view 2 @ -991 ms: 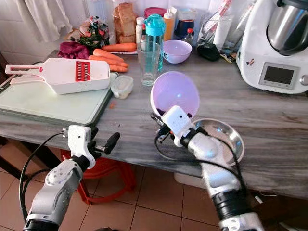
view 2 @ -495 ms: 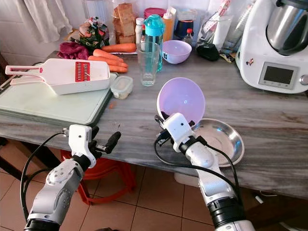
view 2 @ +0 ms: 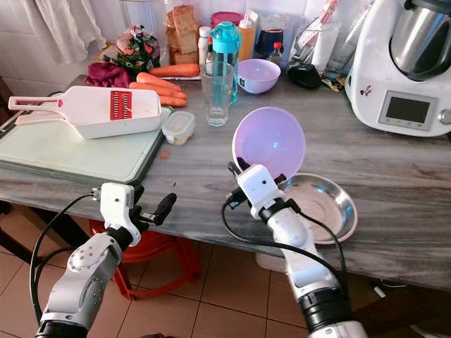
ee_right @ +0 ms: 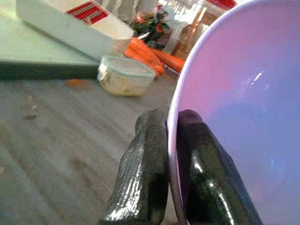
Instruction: Setting the table
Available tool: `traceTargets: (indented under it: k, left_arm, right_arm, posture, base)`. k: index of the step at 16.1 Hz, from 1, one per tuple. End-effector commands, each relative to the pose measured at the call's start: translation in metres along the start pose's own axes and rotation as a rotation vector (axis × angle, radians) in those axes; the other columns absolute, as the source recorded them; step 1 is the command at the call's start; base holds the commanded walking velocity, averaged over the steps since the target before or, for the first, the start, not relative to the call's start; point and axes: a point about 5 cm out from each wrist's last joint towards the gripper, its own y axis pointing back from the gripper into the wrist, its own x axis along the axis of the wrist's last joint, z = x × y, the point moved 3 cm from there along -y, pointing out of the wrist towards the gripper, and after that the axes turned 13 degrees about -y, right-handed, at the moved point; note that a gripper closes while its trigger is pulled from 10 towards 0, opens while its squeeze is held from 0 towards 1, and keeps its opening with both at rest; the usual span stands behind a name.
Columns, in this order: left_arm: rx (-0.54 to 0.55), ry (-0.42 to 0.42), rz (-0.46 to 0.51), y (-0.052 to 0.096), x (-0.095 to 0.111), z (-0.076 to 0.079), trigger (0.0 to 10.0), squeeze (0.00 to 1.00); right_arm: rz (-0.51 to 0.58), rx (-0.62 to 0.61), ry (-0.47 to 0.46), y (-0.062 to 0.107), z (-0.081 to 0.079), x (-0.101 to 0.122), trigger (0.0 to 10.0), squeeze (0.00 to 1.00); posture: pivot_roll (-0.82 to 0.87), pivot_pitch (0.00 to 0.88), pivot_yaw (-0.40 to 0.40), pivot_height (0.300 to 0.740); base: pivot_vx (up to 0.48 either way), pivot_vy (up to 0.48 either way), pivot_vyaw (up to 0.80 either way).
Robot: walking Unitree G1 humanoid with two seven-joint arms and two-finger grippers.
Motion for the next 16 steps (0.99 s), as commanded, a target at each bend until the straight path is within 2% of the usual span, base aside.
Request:
traceTargets:
  k: [1, 3, 5, 6, 7, 9, 10, 11, 16]
  left_arm:
    - [0.01, -0.014, 0.0, 0.0, 0.0, -0.001, 10.0, 0.0]
    - [0.019, -0.024, 0.0, -0.002, 0.0, -0.001, 10.0, 0.0]
    - [0.019, -0.026, 0.003, -0.003, 0.001, -0.001, 10.0, 0.0]
    - [0.025, -0.033, 0.007, -0.003, 0.001, -0.001, 10.0, 0.0]
    - [0.031, -0.039, 0.01, -0.003, 0.002, -0.002, 10.0, 0.0]
    - [0.059, -0.054, 0.006, -0.001, 0.0, -0.006, 10.0, 0.0]
    - [0.061, -0.054, 0.005, -0.001, 0.0, -0.006, 10.0, 0.0]
    - [0.06, -0.055, 0.004, -0.001, -0.001, -0.006, 10.0, 0.0]
    - [0.056, -0.059, 0.008, -0.004, 0.0, -0.005, 10.0, 0.0]
  right_arm:
    - [0.023, -0.027, -0.03, 0.001, 0.003, 0.002, 10.0, 0.0]
    - [0.039, -0.065, -0.207, -0.002, -0.003, 0.0, 10.0, 0.0]
    - [0.047, -0.083, -0.271, -0.005, -0.005, 0.0, 10.0, 0.0]
    - [0.046, -0.124, -0.348, -0.007, -0.005, -0.001, 10.0, 0.0]
    - [0.043, -0.143, -0.383, -0.006, -0.005, -0.003, 10.0, 0.0]
    - [0.025, -0.162, -0.412, -0.003, -0.004, -0.008, 10.0, 0.0]
    - [0.021, -0.167, -0.424, -0.002, -0.004, -0.01, 10.0, 0.75]
    - [0.021, -0.167, -0.428, -0.001, -0.003, -0.01, 10.0, 1.0]
    - [-0.005, -0.153, -0.437, -0.003, -0.004, -0.013, 10.0, 1.0]
  posture:
    - [0.05, 0.056, 0.018, 0.74]
    - [0.05, 0.057, 0.021, 0.74]
    - [0.05, 0.057, 0.022, 0.74]
    - [0.05, 0.057, 0.022, 0.74]
    - [0.05, 0.057, 0.022, 0.74]
    - [0.05, 0.06, 0.018, 0.74]
    - [0.05, 0.06, 0.018, 0.74]
    - [0.05, 0.061, 0.02, 0.74]
    - [0.05, 0.059, 0.021, 0.74]
  base:
    - [0.0, 0.0, 0.0]
    - [0.0, 0.0, 0.0]
    - [0.0, 0.0, 0.0]
    - [0.0, 0.0, 0.0]
    - [0.0, 0.0, 0.0]
    - [0.0, 0.0, 0.0]
    - [0.0, 0.0, 0.0]
    - [0.0, 0.0, 0.0]
    - [0.0, 0.0, 0.0]
